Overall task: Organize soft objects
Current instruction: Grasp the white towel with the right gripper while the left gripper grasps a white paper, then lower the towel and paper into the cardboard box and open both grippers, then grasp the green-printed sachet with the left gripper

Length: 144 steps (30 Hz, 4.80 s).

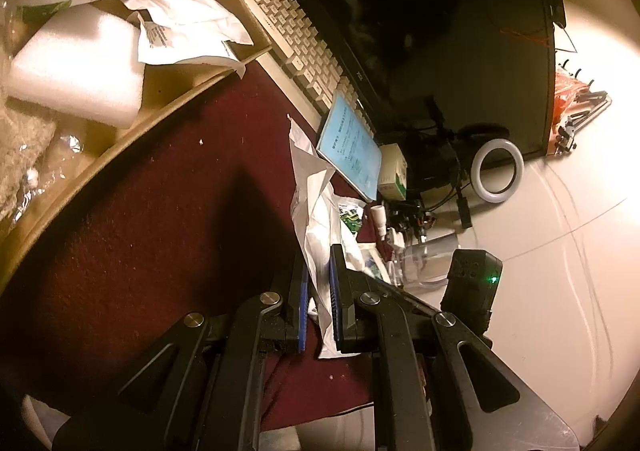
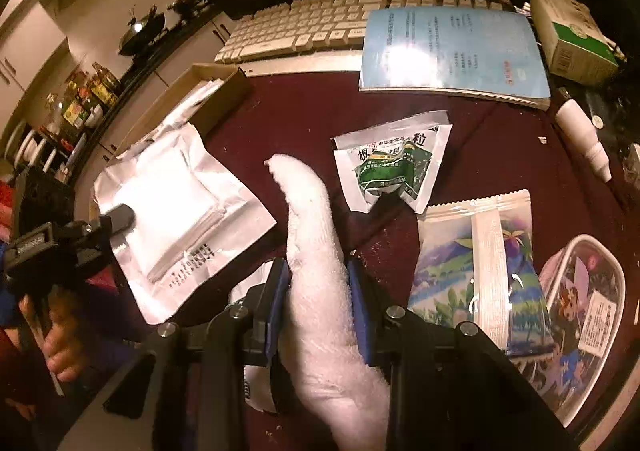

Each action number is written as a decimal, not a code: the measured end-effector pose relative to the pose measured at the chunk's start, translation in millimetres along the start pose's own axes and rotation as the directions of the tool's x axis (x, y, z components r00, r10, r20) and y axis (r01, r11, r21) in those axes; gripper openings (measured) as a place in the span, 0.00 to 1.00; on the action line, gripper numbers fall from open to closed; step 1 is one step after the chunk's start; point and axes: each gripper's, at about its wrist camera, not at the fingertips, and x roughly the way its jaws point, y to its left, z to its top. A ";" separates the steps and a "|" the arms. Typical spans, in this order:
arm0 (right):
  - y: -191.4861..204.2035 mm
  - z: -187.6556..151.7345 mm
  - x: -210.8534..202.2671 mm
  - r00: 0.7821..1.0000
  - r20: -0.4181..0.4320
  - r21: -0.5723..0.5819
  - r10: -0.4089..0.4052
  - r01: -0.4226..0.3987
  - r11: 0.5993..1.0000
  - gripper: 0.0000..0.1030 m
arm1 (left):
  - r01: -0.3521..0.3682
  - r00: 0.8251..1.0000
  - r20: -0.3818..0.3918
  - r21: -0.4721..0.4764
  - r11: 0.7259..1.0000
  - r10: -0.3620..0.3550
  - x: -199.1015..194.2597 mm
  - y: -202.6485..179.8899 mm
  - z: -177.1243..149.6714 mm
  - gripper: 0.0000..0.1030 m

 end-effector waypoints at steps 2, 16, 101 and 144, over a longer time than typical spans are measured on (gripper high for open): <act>-0.9 1.9 -18.0 0.997 0.079 0.020 0.012 -0.013 1.000 0.27 | 0.020 1.000 0.010 -0.002 1.000 -0.020 -5.3 -2.8 -0.8 0.08; 48.5 36.6 -64.3 0.940 0.308 -0.042 0.146 -0.140 0.989 0.28 | 0.043 0.985 0.165 0.056 0.997 -0.052 -73.4 -29.5 9.2 0.08; -31.8 -16.0 -46.0 0.947 0.218 0.168 0.235 -0.274 0.947 0.63 | -0.224 0.929 -0.228 0.282 0.933 0.292 126.0 -54.4 -81.2 0.50; -14.7 33.3 5.1 0.976 0.186 0.183 -0.115 0.081 0.980 0.36 | -0.181 0.984 0.020 0.168 0.969 0.180 8.3 -32.9 -37.9 0.21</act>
